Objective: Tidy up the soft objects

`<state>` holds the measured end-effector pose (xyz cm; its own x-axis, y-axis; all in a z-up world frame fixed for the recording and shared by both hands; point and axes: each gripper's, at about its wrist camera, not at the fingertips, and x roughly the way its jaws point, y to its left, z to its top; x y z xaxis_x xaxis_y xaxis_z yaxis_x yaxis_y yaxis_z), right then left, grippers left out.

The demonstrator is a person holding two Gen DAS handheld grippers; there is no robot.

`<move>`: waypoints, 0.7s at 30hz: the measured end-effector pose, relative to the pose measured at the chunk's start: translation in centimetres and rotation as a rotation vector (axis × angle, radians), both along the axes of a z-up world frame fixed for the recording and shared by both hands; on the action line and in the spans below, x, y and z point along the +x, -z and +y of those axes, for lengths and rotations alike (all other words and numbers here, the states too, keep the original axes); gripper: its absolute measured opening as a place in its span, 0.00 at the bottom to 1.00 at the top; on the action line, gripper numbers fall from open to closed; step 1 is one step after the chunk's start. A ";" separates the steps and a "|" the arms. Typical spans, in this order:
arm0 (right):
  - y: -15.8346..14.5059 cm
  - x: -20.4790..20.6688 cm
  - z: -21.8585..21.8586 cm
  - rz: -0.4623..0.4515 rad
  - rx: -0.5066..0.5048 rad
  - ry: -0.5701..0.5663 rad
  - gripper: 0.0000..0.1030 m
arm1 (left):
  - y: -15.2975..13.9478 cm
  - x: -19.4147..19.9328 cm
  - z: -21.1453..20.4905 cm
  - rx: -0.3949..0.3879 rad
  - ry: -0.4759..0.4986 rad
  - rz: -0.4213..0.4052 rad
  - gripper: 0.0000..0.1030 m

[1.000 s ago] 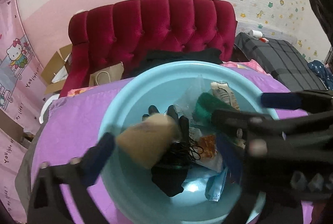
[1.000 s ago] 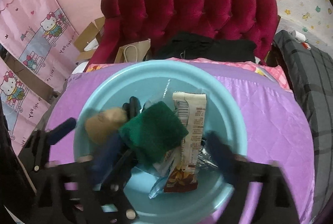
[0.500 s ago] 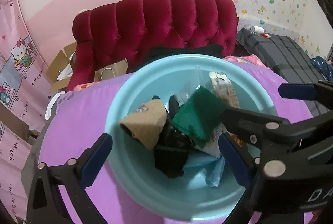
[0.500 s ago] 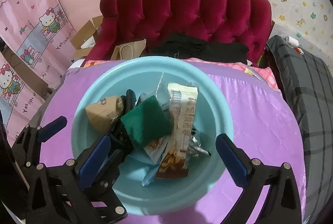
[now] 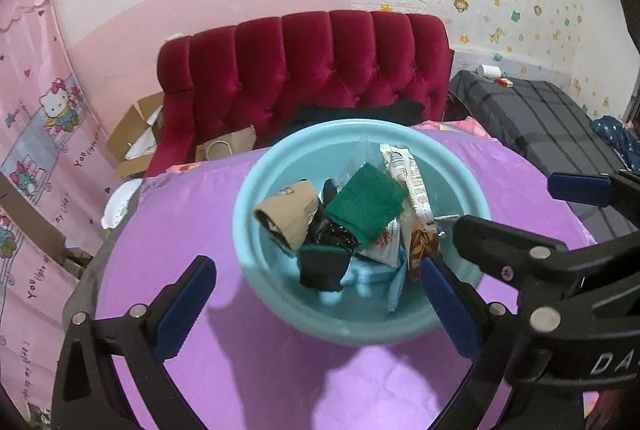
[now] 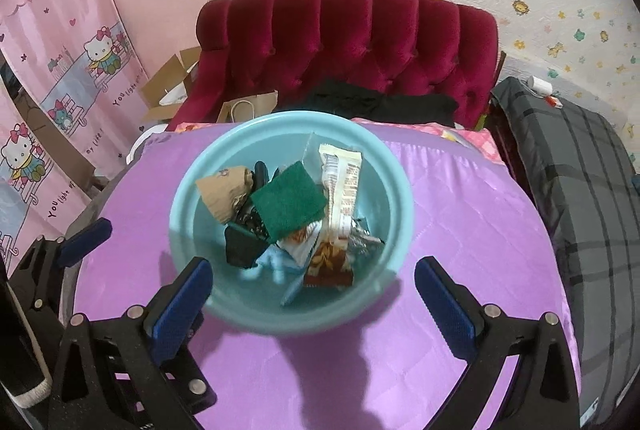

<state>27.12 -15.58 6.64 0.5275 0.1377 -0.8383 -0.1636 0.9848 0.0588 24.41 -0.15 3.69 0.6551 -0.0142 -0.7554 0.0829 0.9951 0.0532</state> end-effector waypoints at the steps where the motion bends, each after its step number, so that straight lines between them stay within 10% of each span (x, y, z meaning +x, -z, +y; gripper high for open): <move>1: -0.3 -0.5 -0.1 -0.003 0.004 -0.001 1.00 | -0.3 -0.6 0.0 0.005 -0.004 -0.008 1.00; 21: -3.6 -13.6 0.0 -0.138 -0.017 -0.016 1.00 | -3.4 -13.0 -1.1 0.023 -0.034 -0.114 1.00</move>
<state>13.51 -15.60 10.27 0.6359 0.1335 -0.7601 -0.1847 0.9826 0.0180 11.42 -1.21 7.06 0.7368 0.0260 -0.6756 0.0412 0.9957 0.0833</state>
